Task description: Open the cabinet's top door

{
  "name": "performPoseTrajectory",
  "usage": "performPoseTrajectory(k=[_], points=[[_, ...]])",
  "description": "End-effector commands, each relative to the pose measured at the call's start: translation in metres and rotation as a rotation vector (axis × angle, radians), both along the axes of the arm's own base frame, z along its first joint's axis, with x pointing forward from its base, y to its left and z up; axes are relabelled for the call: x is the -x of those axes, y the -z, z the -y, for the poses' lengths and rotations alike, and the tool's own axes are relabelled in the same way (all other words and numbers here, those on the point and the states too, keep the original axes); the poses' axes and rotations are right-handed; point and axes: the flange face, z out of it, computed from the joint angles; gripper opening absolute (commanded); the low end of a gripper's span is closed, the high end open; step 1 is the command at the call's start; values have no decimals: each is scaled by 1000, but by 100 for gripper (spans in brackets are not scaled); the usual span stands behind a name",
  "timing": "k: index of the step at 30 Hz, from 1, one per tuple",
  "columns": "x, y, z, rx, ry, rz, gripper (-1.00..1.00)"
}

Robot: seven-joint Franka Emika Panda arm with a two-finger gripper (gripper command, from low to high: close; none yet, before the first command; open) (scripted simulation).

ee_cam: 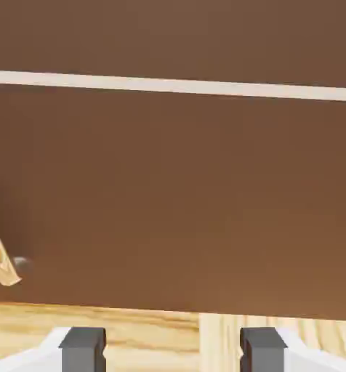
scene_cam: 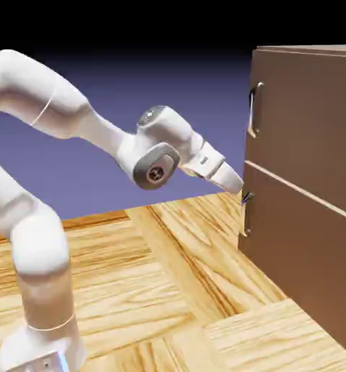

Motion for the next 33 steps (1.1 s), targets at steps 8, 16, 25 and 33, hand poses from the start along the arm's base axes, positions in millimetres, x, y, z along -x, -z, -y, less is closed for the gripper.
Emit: performPoseTrajectory(k=[8,16,25,33], points=[[4,-76,10,-30,79,176,0],[16,-136,-1,-44,122,343,0],[24,-178,-36,-43,132,506,0],[17,-186,-80,-30,114,618,0]])
